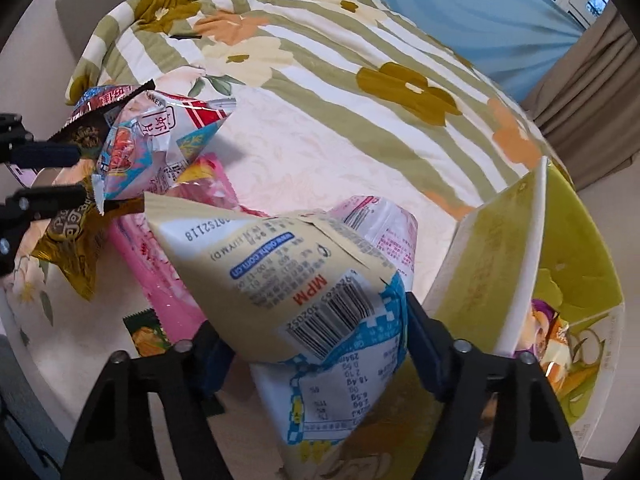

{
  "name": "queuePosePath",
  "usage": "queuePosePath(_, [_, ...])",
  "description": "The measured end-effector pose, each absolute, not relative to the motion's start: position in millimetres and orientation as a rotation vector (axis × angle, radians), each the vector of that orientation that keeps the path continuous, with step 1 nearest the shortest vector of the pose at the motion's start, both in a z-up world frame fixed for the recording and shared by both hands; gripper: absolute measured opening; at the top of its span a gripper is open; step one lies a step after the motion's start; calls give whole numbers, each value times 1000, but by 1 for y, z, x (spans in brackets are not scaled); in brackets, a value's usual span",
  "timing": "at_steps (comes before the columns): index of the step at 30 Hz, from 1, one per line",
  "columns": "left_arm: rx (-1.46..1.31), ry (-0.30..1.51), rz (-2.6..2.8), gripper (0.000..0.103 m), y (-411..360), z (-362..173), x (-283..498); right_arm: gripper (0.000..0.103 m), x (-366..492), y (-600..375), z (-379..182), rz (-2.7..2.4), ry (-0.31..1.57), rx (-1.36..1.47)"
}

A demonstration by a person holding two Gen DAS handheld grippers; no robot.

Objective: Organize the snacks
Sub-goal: 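Grasp the red-white bag with the left tool while the right tool grasps the cream MPM bag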

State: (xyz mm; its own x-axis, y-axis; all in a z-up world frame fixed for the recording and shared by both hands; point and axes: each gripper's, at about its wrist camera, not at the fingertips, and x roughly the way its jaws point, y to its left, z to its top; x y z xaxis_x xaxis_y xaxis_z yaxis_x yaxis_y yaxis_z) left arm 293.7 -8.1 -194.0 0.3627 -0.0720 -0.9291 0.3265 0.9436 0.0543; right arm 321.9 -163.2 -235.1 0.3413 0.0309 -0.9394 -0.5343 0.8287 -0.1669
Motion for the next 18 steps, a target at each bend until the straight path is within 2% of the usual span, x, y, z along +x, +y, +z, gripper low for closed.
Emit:
queuePosePath(3, [282,1186,-241,31,-11,-196,297,64,323,-167,-232,382,1166,-473])
queuePosePath(5, [296,1187,-235,47,-12,-198,299,63,324,-169,-229,378,1162,-443])
queuePosePath(6, [289,1188,-241,79,-12,-198,299,62,325,-171,-227,380,1162,-425])
queuePosePath(7, [275,1196,-255,102,-12,-200,300,62,325,-172,-224,381,1162,-408])
queuePosePath(13, [182,1219,-257,102,-7,-204,304,62,320,-177,-205,376,1141,-362])
queuePosePath(18, [179,1188,-235,103,1,-186,324,62,319,-181,-181,393,1092,-317])
